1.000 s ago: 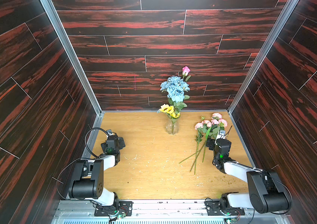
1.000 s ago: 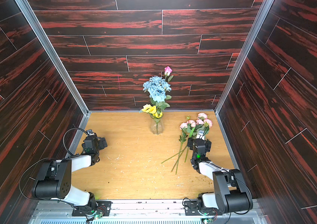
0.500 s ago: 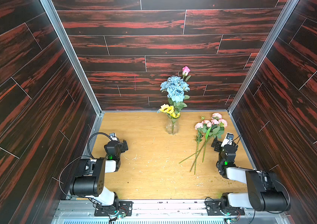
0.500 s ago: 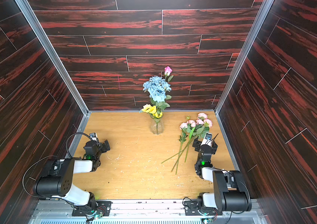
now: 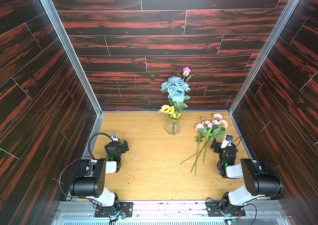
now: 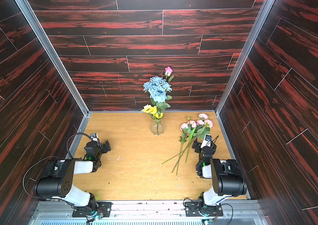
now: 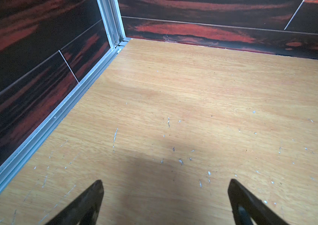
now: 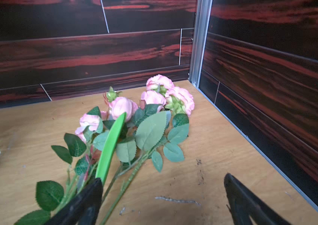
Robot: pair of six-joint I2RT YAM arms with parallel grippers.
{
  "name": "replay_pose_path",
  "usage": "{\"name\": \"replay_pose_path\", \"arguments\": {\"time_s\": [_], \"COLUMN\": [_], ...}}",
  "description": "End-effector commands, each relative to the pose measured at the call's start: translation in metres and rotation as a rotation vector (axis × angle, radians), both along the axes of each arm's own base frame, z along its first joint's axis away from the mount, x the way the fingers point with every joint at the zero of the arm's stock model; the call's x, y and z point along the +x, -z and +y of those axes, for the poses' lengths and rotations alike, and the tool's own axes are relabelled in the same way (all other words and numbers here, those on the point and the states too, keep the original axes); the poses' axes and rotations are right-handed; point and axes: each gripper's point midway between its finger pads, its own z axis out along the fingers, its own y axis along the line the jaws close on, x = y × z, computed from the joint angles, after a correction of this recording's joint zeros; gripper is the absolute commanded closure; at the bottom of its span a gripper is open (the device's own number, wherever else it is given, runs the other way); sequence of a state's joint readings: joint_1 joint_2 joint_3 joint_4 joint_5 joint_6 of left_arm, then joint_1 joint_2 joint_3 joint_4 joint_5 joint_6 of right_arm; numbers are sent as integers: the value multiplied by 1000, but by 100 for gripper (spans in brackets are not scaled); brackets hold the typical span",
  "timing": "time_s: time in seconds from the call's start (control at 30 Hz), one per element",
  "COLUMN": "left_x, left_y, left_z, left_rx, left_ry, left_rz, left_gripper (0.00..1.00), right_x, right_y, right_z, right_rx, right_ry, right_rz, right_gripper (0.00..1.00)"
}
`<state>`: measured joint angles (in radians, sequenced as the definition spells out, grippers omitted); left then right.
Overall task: Pick out pink flowers from the vase
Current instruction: Reset both arms
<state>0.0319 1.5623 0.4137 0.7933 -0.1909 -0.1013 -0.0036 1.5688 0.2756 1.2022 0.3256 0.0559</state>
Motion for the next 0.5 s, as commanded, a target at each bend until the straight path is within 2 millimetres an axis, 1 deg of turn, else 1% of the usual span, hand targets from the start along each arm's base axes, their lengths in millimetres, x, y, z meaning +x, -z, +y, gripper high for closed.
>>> {"name": "replay_pose_path", "arguments": {"time_s": [0.0, 0.47], "left_x": [5, 5], "left_y": [-18, -18], "left_z": [2, 1], "left_rx": [18, 17], "left_ry": [-10, -10], "left_rz": [-50, -51], "left_gripper": [0, 0], "right_x": [3, 2], "right_y": [-2, -4], "right_z": [1, 1], "right_rx": [10, 9], "right_ry": [-10, -11], "right_rz": [-9, -17], "right_gripper": [1, 1]}}
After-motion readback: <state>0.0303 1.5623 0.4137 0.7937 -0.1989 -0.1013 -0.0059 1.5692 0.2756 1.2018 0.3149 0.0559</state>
